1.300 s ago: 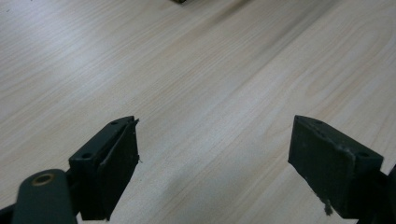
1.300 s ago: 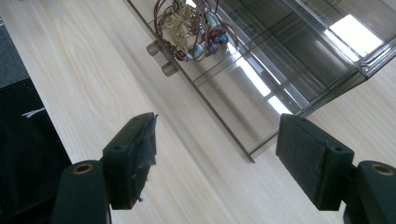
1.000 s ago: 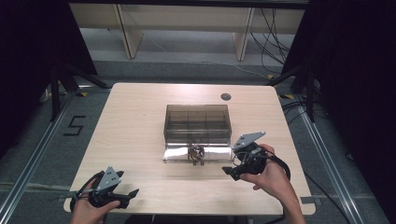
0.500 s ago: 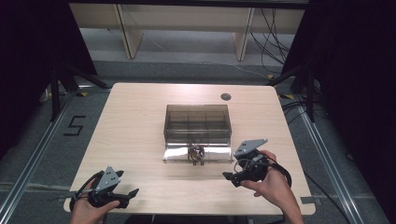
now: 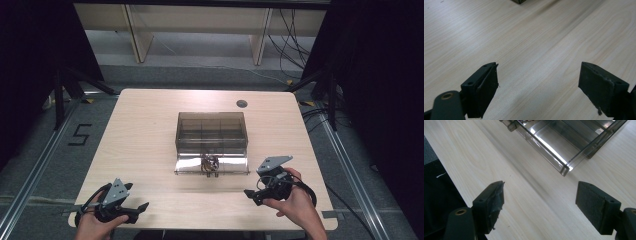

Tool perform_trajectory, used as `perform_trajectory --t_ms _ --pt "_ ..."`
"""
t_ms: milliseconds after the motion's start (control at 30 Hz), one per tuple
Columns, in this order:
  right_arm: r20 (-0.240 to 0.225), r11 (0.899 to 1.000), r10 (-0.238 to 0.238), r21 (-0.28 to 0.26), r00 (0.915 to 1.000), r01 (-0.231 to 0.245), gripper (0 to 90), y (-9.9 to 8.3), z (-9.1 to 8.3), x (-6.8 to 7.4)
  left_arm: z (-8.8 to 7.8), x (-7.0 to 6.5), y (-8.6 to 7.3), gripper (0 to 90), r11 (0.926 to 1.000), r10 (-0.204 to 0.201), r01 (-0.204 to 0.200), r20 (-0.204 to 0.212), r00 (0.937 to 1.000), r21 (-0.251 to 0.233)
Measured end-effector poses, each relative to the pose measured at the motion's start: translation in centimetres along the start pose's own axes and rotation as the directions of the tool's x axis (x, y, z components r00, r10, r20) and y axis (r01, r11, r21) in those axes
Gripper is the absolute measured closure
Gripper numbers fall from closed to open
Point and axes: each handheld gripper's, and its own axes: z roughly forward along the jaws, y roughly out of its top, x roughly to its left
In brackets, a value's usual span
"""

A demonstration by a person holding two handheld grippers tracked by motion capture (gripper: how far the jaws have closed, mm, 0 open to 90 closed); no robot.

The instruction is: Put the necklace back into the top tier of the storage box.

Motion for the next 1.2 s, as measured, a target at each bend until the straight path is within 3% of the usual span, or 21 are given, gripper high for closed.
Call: perform_trajectory --t_ms 133,267,333,400,467,500,567,633,667,833,867,900,1000,1067,1133,1200 --pt "-0.011 0.999 0.029 0.019 0.9995 -0.028 23.6 -0.5 0.1 0.0 0.0 0.0 0.0 15.7 1.0 -0.002 0.002 0.0 1.0 -0.002" --pt "0.0 1.0 0.018 0.017 0.9998 -0.018 23.2 -0.9 0.3 -0.1 0.0 0.0 0.1 15.7 0.9999 0.012 -0.012 0.0 0.9999 -0.006" --pt "0.004 0.998 0.059 0.014 0.9982 -0.059 23.2 -1.1 0.5 0.1 0.0 0.1 0.1 15.7 0.9996 0.027 -0.027 -0.005 0.9996 -0.004" --pt "0.003 0.998 0.049 0.025 0.9988 -0.05 23.0 -1.3 0.5 -0.1 0.0 0.1 0.1 15.7 0.9997 0.026 -0.026 -0.008 0.9996 0.001" --pt "0.006 0.999 0.05 0.007 0.9987 -0.05 22.9 -1.6 0.8 -0.1 0.0 -0.1 0.0 15.8 0.9999 -0.012 0.012 -0.008 0.9999 -0.003" --pt "0.006 0.999 0.05 0.007 0.9987 -0.05 22.9 -1.6 0.8 -0.1 0.0 -0.1 0.0 15.7 0.9999 -0.012 0.012 -0.008 0.9999 -0.003" --pt "-0.002 0.997 0.068 0.024 0.9977 -0.068 22.7 -1.8 0.7 -0.1 0.0 0.1 0.1 15.7 0.9996 0.027 -0.027 -0.002 0.9996 -0.002" --pt "0.003 0.998 0.059 0.002 0.9983 -0.059 22.5 -2.1 0.9 -0.2 0.1 0.1 0.1 15.7 0.9996 0.026 -0.026 0.0 0.9997 -0.009" --pt "0.003 0.998 0.064 0.016 0.9979 -0.064 22.5 -2.2 0.9 -0.2 0.1 0.0 0.0 15.7 0.9999 0.01 -0.01 0.004 0.9999 -0.008" --pt "-0.003 0.996 0.082 0.019 0.9966 -0.082 22.2 -2.7 0.9 -0.3 0.0 -0.1 0.0 15.7 0.9999 0.011 -0.011 0.001 0.9999 -0.004" --pt "-0.007 0.998 0.064 0.017 0.9979 -0.064 22.1 -2.7 0.9 -0.4 0.0 0.1 0.1 15.7 0.9995 0.031 -0.031 -0.003 0.9995 0.001" --pt "-0.002 0.998 0.058 -0.006 0.9983 -0.058 22.1 -2.8 1.1 -0.4 0.0 0.0 0.1 15.7 0.9999 0.013 -0.013 0.001 0.9999 -0.004" --pt "-0.007 0.998 0.063 0.016 0.998 -0.063 21.9 -3.0 1.0 -0.5 0.0 0.0 0.0 15.7 0.9999 0.011 -0.011 0.004 0.9999 -0.007" --pt "-0.011 0.998 0.067 0.009 0.9977 -0.067 21.9 -3.1 1.0 -0.5 0.0 0.1 0.1 15.7 0.9995 0.031 -0.031 -0.003 0.9995 0.001" --pt "-0.005 0.998 0.059 -0.005 0.9983 -0.059 21.7 -3.3 1.1 -0.5 0.0 0.1 0.1 15.7 0.9996 0.03 -0.03 -0.003 0.9996 0.001" --pt "-0.007 0.997 0.071 0.016 0.9975 -0.071 21.7 -3.3 1.0 -0.4 0.0 0.0 0.1 15.7 0.9998 0.018 -0.018 0.0 0.9998 -0.003"
